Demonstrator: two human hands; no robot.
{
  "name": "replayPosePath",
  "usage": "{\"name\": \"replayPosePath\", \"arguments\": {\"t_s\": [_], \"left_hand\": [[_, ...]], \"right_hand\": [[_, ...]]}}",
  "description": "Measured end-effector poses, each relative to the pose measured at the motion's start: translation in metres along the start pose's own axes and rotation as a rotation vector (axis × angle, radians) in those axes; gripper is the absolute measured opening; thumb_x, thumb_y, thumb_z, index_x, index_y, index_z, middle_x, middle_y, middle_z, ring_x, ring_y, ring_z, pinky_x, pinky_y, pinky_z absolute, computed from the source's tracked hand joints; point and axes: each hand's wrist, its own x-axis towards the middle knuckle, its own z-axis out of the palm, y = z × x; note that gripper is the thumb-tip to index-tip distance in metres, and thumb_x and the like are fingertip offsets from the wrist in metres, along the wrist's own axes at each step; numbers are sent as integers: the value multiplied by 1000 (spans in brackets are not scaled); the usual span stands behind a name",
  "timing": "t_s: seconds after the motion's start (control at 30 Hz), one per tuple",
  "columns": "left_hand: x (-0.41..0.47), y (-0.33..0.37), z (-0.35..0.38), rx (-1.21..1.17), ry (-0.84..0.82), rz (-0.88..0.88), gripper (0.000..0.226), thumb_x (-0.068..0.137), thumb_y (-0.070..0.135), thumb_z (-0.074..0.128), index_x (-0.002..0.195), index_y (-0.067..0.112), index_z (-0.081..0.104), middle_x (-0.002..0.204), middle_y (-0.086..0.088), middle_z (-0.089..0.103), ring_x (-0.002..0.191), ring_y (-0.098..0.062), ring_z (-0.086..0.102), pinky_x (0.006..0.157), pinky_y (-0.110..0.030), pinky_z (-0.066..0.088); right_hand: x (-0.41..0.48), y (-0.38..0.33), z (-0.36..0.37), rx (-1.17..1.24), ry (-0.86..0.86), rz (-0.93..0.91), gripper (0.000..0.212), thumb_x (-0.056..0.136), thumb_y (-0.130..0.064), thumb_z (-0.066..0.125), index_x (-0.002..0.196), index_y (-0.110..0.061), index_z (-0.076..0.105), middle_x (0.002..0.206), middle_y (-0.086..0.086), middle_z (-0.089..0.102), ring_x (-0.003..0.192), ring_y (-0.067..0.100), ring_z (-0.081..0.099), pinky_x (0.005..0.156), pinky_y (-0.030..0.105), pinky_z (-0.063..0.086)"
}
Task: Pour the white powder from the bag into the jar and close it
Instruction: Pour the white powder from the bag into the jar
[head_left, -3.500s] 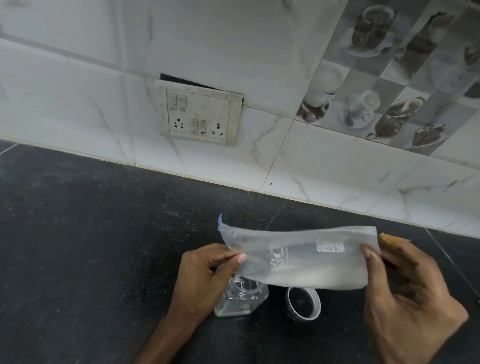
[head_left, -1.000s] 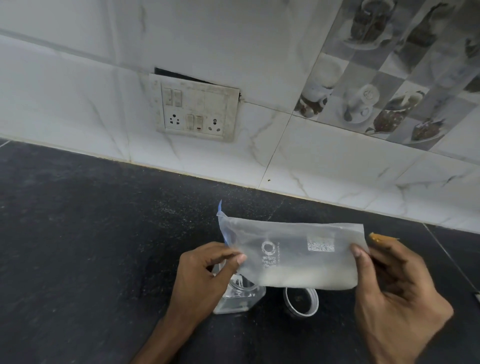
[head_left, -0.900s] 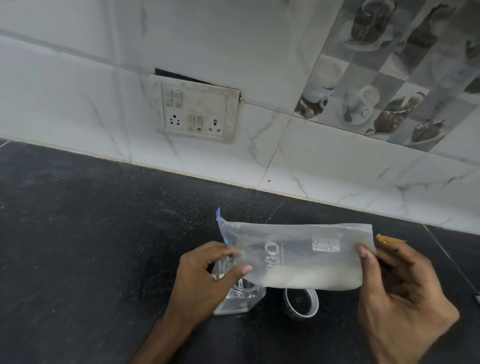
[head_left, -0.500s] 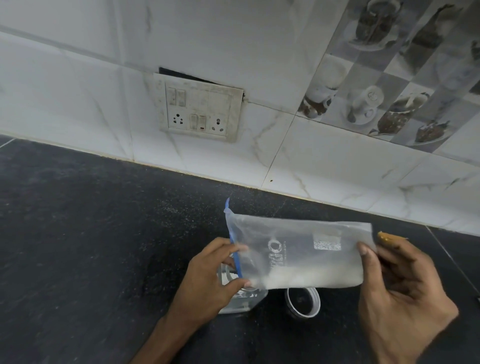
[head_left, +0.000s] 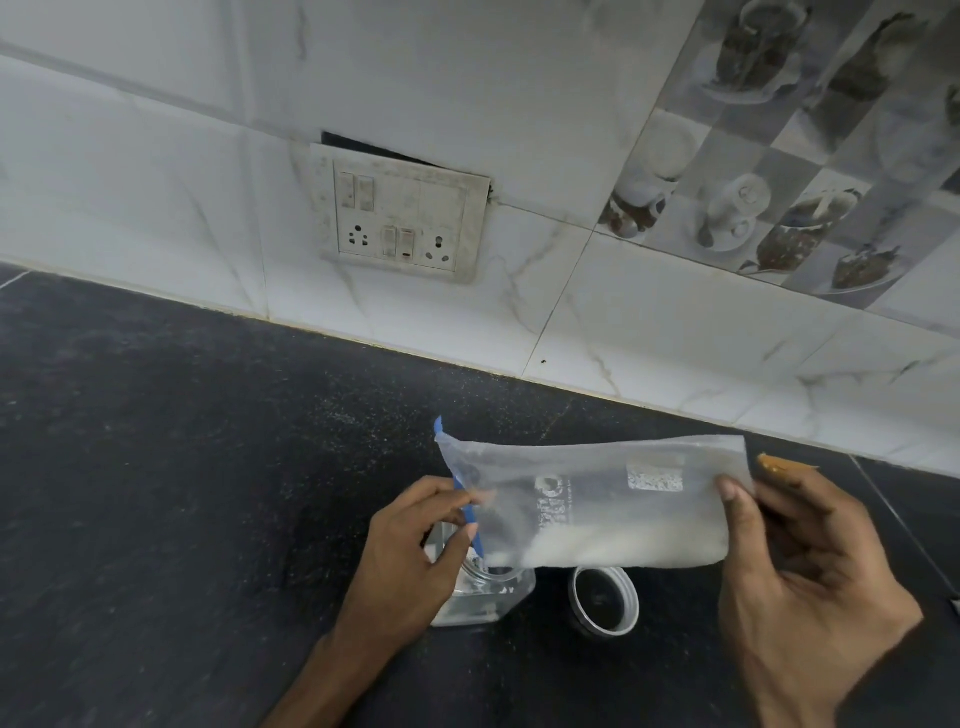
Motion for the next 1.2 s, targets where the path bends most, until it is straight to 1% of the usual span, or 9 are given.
{"name": "replayPosePath", "arguments": {"t_s": [0.37, 0.47, 0.53, 0.73, 0.8, 0.9, 0.93, 1.07, 1.2], "left_hand": [[-4, -1, 9, -86, 60, -205, 27, 80, -4, 76, 90, 21, 81, 89, 19, 76, 90, 3, 71, 80, -8, 52], [-4, 2, 8, -166, 66, -204, 8, 81, 19, 77, 89, 21, 80, 92, 17, 75, 89, 0, 71, 79, -12, 53], [-2, 6, 6, -192, 58, -200, 14, 77, 34, 81, 84, 22, 80, 89, 16, 75, 87, -3, 72, 78, -12, 53], [-1, 3, 8, -125, 38, -213, 13, 73, 5, 84, 74, 17, 79, 78, 14, 75, 77, -5, 72, 74, -17, 56], [-1, 3, 8, -112, 29, -202, 13, 74, 5, 83, 74, 17, 79, 78, 13, 75, 77, -5, 72, 73, -13, 53], [-2, 5, 9, -107, 31, -209, 15, 75, 3, 83, 72, 17, 78, 79, 15, 74, 77, -3, 71, 73, -8, 50], [-2, 5, 9, -107, 34, -214, 15, 75, 4, 83, 72, 17, 78, 79, 15, 74, 77, -3, 71, 73, -8, 50], [-2, 4, 8, -102, 32, -219, 13, 75, 5, 83, 73, 17, 78, 77, 13, 75, 76, -5, 72, 73, -13, 53], [-2, 6, 7, -99, 23, -227, 15, 75, 5, 82, 72, 19, 78, 77, 14, 74, 76, -5, 71, 73, -12, 52]], "right_hand": [[2, -2, 3, -41, 6, -37, 26, 87, -7, 74, 111, -5, 65, 106, 8, 69, 92, -10, 68, 81, 15, 55], [2, -4, 5, -54, -8, -69, 27, 87, -6, 73, 111, -6, 63, 109, 3, 68, 94, -12, 66, 82, 12, 54], [2, -5, 5, -65, -13, -83, 27, 86, -5, 73, 111, -5, 63, 110, 1, 66, 96, -14, 66, 82, 11, 53], [5, -5, 1, -105, -40, -30, 27, 84, 1, 76, 108, -2, 67, 106, -5, 67, 94, -13, 66, 82, 12, 54], [9, -4, -1, -84, -57, 9, 22, 87, -6, 76, 105, -12, 66, 101, -12, 67, 88, -5, 69, 80, 17, 56], [9, -5, -4, -139, -161, 52, 14, 97, -26, 64, 99, -39, 60, 90, -22, 66, 74, 18, 70, 71, 43, 60], [9, -6, -5, -165, -206, 75, 14, 99, -33, 58, 96, -46, 55, 89, -25, 65, 70, 20, 69, 68, 43, 60], [13, -9, -14, -193, -336, 233, 18, 94, -30, 61, 95, -39, 45, 80, -14, 72, 80, 3, 71, 67, 4, 49], [17, -14, -25, -90, -463, 407, 61, 75, 1, 80, 104, -44, 52, 93, -22, 74, 81, -5, 72, 75, 1, 49]]}}
